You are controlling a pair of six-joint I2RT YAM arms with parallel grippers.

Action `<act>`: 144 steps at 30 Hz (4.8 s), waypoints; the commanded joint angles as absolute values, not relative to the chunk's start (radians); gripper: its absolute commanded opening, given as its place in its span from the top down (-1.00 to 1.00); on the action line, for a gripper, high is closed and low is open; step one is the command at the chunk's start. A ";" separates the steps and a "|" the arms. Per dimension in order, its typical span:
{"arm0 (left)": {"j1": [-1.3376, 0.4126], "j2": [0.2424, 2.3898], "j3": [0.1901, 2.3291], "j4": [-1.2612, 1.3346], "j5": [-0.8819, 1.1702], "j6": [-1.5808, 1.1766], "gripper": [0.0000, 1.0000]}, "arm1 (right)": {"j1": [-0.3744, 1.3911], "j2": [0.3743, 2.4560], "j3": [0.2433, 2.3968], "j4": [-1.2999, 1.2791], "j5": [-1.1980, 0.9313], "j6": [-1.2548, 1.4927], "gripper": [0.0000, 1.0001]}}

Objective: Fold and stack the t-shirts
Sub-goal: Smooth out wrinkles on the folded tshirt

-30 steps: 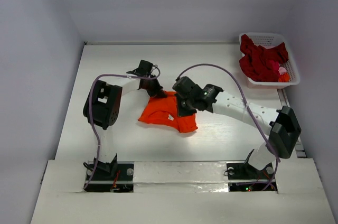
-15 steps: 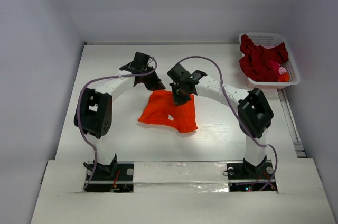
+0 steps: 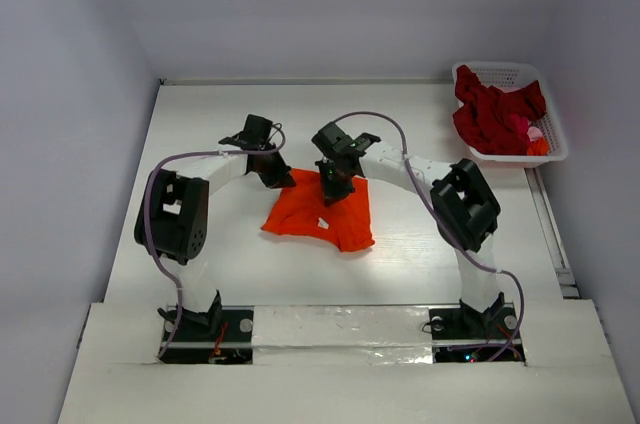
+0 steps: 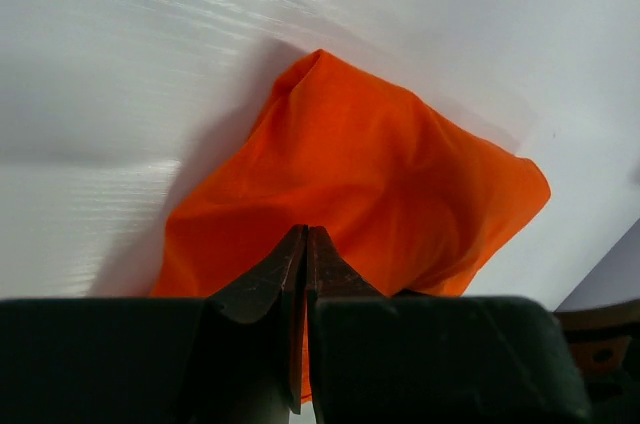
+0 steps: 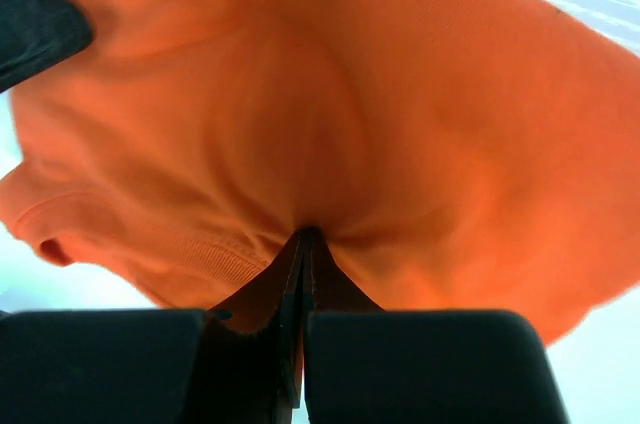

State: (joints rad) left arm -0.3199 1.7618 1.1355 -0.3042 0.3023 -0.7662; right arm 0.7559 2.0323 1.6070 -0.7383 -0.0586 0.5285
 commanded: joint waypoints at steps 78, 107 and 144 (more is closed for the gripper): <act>-0.390 1.744 1.318 -0.244 0.009 -0.669 1.00 | 0.515 2.198 1.813 -0.785 -0.258 0.426 1.00; -0.390 1.993 1.272 -0.043 0.141 -0.742 1.00 | 0.515 2.082 1.845 -0.810 -0.187 0.420 1.00; -0.308 1.960 1.213 -0.064 0.164 -0.746 1.00 | 0.589 1.910 1.177 -0.477 -0.193 0.580 1.00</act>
